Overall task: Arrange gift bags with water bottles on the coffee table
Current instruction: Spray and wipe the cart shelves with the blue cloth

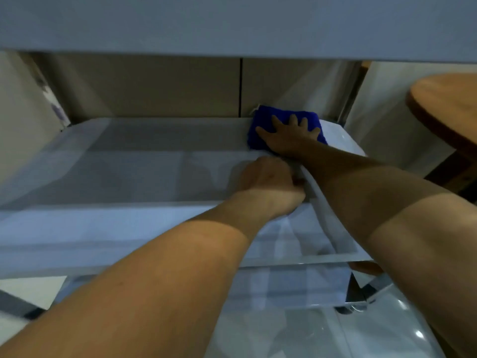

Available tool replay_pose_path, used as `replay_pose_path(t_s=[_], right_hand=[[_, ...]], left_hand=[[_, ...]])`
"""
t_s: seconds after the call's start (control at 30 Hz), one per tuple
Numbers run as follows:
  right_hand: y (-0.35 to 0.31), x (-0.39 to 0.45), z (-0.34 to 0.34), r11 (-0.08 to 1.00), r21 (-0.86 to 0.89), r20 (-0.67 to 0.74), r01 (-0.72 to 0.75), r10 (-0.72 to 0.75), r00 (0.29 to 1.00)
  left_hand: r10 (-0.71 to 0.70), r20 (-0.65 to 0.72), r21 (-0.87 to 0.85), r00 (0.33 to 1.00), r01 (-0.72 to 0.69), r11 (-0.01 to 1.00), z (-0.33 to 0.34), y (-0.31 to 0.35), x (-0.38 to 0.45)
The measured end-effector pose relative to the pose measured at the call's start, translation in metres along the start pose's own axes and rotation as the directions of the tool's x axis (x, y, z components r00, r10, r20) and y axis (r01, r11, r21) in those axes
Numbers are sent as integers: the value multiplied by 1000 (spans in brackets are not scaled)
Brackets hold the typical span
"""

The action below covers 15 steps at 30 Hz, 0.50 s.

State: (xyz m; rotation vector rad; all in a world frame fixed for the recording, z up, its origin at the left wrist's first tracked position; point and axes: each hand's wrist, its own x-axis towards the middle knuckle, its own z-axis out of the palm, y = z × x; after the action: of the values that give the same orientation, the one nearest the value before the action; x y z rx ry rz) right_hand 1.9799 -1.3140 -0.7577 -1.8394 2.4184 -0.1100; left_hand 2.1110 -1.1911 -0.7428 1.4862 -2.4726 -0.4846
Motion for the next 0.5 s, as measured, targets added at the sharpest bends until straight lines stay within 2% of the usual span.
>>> replay_pose_path(t_s=[0.07,0.2,0.33,0.4,0.5], right_hand=[[-34,-5,5,999,10,2,53,-53,999],[-98,-15,11,993,31,38,116,-118,992],[-167,-26,20,985,35,66,169,-171,983],[-198,-32,22,983,47,80,180,-183,980],[-244,-43,26,973,63,100,221,-226,969]], left_hand=[[-1,11,-9,1000,1,1000,-17,-19,-9],[-151,-142,105,978,167,980,-52,-112,-45],[-304,-262,174,916,355,919,-80,-217,-111],[-322,-352,160,879,395,905,-91,-247,-149],[-388,-410,145,825,479,866,-108,-282,-191]])
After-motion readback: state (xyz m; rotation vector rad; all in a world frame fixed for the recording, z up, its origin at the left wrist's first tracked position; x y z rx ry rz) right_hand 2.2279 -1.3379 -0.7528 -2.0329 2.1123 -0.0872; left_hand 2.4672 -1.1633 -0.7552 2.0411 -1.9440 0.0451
